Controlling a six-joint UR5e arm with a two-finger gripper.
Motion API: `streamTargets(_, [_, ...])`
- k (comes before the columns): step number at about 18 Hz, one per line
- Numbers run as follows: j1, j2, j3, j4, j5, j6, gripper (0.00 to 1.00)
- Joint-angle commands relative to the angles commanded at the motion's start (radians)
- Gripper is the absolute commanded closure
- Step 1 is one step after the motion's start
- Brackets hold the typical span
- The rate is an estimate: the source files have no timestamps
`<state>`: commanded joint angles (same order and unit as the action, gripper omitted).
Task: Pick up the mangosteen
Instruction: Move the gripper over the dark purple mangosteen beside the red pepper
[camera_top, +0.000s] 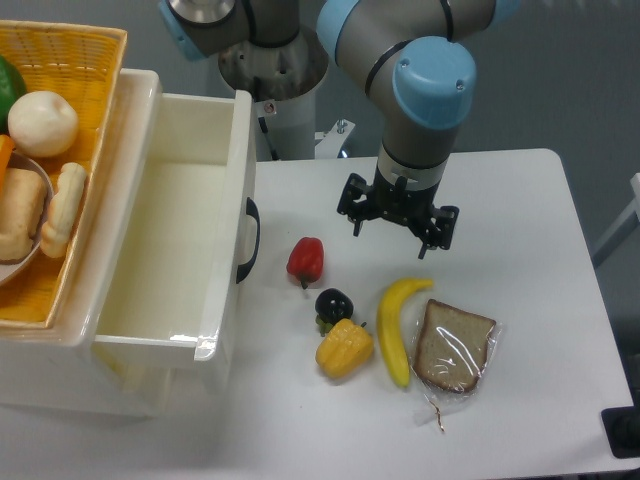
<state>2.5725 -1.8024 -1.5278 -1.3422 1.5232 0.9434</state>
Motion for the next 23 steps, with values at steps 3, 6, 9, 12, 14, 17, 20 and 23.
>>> streamTargets(3, [-0.003, -0.002, -0.009, 0.000, -0.003, -0.011, 0.00])
streamTargets(6, [-0.005, 0.000, -0.044, 0.002, 0.002, -0.015, 0.00])
streamTargets(9, [-0.006, -0.008, -0.069, 0.000, -0.003, -0.041, 0.00])
streamTargets(12, [-0.020, -0.023, -0.098, 0.006, -0.003, -0.151, 0.00])
streamTargets(14, [-0.029, -0.043, -0.101, 0.008, -0.003, -0.222, 0.00])
streamTargets(17, [-0.043, -0.080, -0.103, 0.014, -0.006, -0.336, 0.00])
streamTargets(20, [-0.066, -0.126, -0.103, 0.035, -0.006, -0.405, 0.00])
streamTargets(23, [-0.075, -0.153, -0.101, 0.040, -0.011, -0.460, 0.00])
